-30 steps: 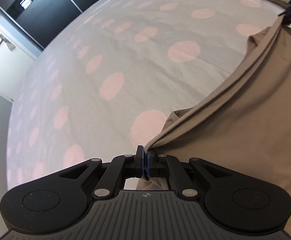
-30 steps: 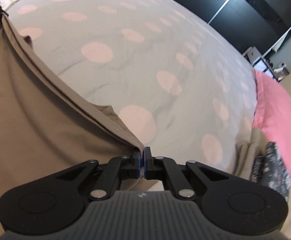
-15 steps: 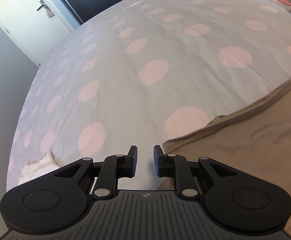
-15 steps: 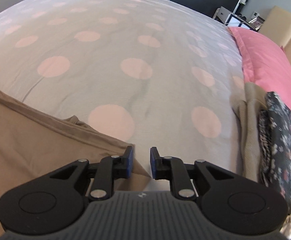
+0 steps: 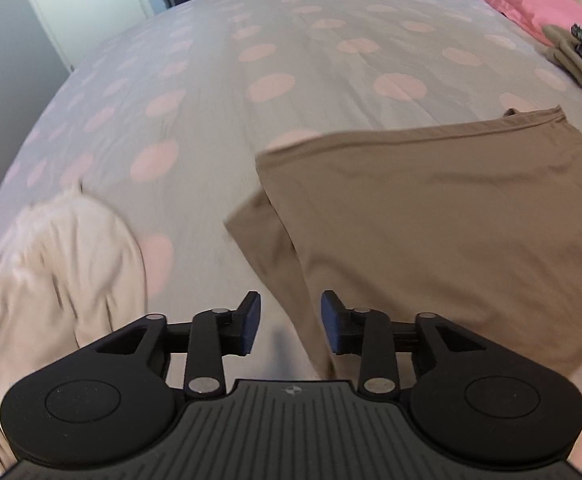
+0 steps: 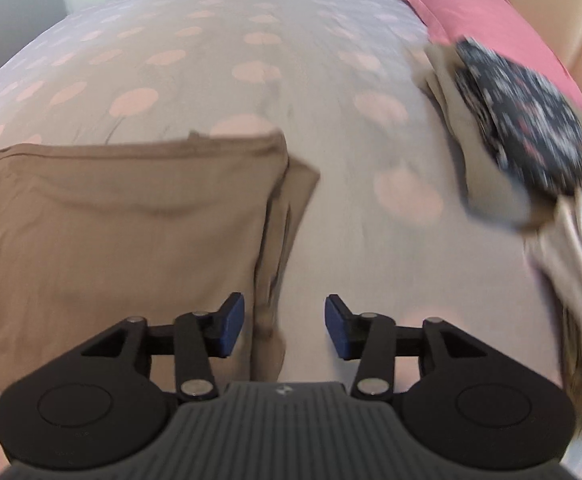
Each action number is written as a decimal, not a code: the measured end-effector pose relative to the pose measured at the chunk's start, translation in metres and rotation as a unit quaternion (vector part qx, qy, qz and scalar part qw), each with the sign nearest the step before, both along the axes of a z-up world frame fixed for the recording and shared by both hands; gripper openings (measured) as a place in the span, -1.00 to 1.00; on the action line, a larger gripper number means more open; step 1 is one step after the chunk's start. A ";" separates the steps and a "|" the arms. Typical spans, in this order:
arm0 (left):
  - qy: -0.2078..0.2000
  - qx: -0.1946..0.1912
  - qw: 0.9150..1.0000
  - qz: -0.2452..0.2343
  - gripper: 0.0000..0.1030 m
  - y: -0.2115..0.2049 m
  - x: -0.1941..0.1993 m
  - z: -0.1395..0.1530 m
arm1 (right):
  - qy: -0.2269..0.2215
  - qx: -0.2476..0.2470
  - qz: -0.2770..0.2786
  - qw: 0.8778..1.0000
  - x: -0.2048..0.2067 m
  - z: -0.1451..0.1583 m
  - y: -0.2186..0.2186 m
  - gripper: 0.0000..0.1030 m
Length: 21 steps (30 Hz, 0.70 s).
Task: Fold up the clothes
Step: 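Move both tools to the tan top's folded end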
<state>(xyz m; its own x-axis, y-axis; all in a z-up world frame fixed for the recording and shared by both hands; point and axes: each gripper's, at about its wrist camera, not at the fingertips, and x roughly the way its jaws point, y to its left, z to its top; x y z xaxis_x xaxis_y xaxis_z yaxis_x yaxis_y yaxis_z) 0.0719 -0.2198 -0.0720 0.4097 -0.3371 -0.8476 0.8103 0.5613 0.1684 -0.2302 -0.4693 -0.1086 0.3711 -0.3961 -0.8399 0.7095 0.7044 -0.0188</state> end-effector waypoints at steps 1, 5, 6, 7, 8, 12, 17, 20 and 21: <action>0.006 -0.004 1.000 0.007 -0.27 0.006 -0.007 -0.001 | 0.000 0.001 -0.011 1.000 -0.006 -0.003 0.008 -0.06; 0.027 -0.022 0.999 0.036 -0.23 0.028 -0.033 -0.006 | -0.009 0.009 -0.031 0.999 -0.023 -0.011 0.032 0.06; 0.030 -0.028 0.998 0.048 -0.23 0.034 -0.039 -0.007 | -0.013 0.017 -0.037 0.999 -0.026 -0.013 0.035 0.07; 0.033 -0.035 0.997 0.061 -0.22 0.040 -0.044 -0.007 | -0.018 0.025 -0.043 0.999 -0.029 -0.015 0.038 0.07; 0.039 -0.045 0.996 0.074 -0.21 0.046 -0.047 -0.007 | -0.022 0.032 -0.049 0.998 -0.032 -0.016 0.041 0.07; 0.059 -0.076 0.987 0.130 -0.14 0.064 -0.055 -0.013 | -0.037 0.032 -0.044 0.998 -0.032 -0.022 0.048 0.08; 0.093 -0.114 0.976 0.162 -0.13 0.073 -0.050 -0.024 | -0.056 0.046 -0.051 0.996 -0.037 -0.027 0.043 0.16; 0.094 -0.122 0.975 0.157 -0.07 0.071 -0.051 -0.027 | -0.064 0.064 -0.061 0.994 -0.039 -0.033 0.039 0.18; 0.093 -0.124 0.975 0.159 -0.02 0.070 -0.051 -0.028 | -0.066 0.066 -0.063 0.994 -0.040 -0.034 0.038 0.18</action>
